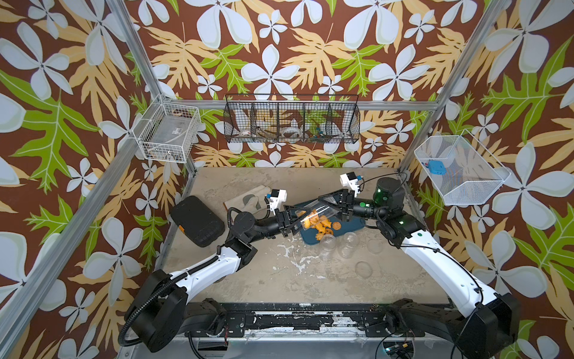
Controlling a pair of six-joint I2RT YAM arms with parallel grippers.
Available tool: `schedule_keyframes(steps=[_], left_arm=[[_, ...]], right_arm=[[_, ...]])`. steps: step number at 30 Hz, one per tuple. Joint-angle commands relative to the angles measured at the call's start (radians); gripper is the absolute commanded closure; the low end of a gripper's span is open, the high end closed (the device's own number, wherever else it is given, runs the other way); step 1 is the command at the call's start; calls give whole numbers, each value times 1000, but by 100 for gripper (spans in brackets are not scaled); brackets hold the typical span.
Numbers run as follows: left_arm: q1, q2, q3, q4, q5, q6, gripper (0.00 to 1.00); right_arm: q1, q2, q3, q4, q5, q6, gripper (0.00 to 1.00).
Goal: Pour the cookies out of the jar
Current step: Pick up the jar from the center of the board.
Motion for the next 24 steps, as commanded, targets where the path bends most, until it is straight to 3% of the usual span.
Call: schedule_keyframes(steps=[1, 14, 18, 21, 24], left_arm=[[-1, 1, -4, 127, -3, -24, 27], [8, 0, -32, 135, 33, -35, 43], [52, -18, -39, 126, 104, -41, 59], [106, -56, -54, 26, 191, 21, 55], [140, -112, -42, -180, 288, 181, 52]], right_arm=[[3, -2, -3, 6, 13, -8, 33], [0, -21, 10, -84, 16, -77, 21], [-61, -21, 47, -216, -5, -183, 12], [-83, -30, 67, -272, -17, -237, 7], [-83, -38, 55, -260, -68, -237, 4]])
